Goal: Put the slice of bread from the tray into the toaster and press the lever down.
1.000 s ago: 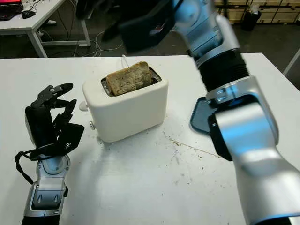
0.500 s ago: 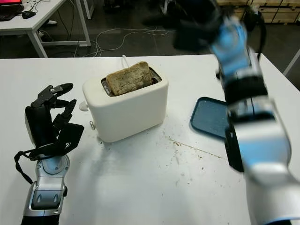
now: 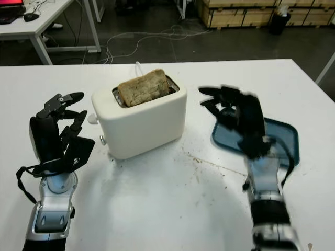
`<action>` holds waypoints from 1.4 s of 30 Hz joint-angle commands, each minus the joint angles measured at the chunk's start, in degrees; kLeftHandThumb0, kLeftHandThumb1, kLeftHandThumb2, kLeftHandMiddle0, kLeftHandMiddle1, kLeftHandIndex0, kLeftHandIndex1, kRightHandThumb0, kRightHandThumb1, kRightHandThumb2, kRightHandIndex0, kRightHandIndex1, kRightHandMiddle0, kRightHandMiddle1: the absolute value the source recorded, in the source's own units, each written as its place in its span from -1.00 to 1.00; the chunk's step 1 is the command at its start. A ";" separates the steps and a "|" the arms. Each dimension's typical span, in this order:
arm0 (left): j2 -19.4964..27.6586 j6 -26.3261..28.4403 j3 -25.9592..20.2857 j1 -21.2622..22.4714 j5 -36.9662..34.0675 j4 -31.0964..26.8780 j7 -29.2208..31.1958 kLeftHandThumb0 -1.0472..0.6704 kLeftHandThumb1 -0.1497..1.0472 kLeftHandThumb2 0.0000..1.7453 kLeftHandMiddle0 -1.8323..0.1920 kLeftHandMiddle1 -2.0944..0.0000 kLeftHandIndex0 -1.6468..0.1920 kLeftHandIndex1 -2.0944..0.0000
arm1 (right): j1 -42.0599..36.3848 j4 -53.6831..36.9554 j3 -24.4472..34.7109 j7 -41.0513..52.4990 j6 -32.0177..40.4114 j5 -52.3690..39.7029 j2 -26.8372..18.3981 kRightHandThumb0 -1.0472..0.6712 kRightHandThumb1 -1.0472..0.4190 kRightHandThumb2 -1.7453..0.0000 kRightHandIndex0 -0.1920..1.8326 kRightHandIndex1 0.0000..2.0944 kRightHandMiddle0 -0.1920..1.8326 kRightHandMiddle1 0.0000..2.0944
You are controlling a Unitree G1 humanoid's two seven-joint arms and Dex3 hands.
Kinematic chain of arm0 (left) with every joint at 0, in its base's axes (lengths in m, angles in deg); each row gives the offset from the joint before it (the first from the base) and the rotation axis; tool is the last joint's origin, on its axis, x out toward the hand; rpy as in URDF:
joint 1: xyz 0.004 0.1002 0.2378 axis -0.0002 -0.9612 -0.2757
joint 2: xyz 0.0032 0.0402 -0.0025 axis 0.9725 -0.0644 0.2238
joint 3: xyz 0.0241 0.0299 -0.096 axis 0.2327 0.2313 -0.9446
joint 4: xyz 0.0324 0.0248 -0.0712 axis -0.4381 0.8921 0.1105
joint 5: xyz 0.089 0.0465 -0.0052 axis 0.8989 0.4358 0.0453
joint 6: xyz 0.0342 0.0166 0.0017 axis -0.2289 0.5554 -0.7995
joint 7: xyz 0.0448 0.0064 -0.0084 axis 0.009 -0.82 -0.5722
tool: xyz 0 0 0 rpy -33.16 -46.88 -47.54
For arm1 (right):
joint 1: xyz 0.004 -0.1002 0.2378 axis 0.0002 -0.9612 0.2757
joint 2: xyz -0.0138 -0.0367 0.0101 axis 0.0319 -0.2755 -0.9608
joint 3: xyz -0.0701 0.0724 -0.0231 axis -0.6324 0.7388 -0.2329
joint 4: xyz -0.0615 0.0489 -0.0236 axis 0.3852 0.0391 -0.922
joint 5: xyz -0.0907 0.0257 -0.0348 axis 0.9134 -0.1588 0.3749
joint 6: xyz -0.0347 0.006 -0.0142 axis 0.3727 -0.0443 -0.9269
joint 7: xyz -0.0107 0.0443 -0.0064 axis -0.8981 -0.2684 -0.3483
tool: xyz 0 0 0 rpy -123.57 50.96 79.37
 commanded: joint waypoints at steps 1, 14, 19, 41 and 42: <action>0.80 -0.24 0.37 0.13 0.88 -1.36 0.75 0.12 0.77 -0.99 0.15 -0.09 -0.14 0.59 | -1.78 -0.81 0.94 -2.17 -1.73 -0.95 2.49 -0.26 -0.83 0.72 0.27 -0.75 0.22 -0.98; 10.23 3.96 0.09 -3.51 7.31 -10.43 14.25 0.10 0.74 -0.99 0.00 -0.05 -0.25 0.59 | -0.91 3.34 0.85 -4.34 -5.33 0.76 4.62 -0.26 -0.83 0.72 0.30 -0.82 0.23 -0.99; 18.21 9.51 -2.13 -2.35 9.88 -16.96 28.06 0.15 0.70 -1.00 -0.21 0.22 -0.43 0.76 | -0.52 4.02 1.06 -4.55 -5.57 0.91 4.41 -0.26 -0.83 0.74 0.33 -0.83 0.24 -0.99; 27.22 14.82 0.79 5.63 12.68 -15.37 44.27 0.14 0.63 -1.00 -0.38 0.28 -0.50 0.95 | -1.22 2.29 0.09 -4.59 -3.39 1.29 4.64 -0.29 -0.83 0.81 0.40 -0.85 0.28 -0.99; 27.16 14.76 1.07 5.69 12.82 -15.05 44.10 0.14 0.63 -1.00 -0.38 0.29 -0.50 0.96 | -1.21 2.36 0.07 -4.67 -3.40 1.42 4.59 -0.29 -0.83 0.81 0.40 -0.85 0.28 -0.99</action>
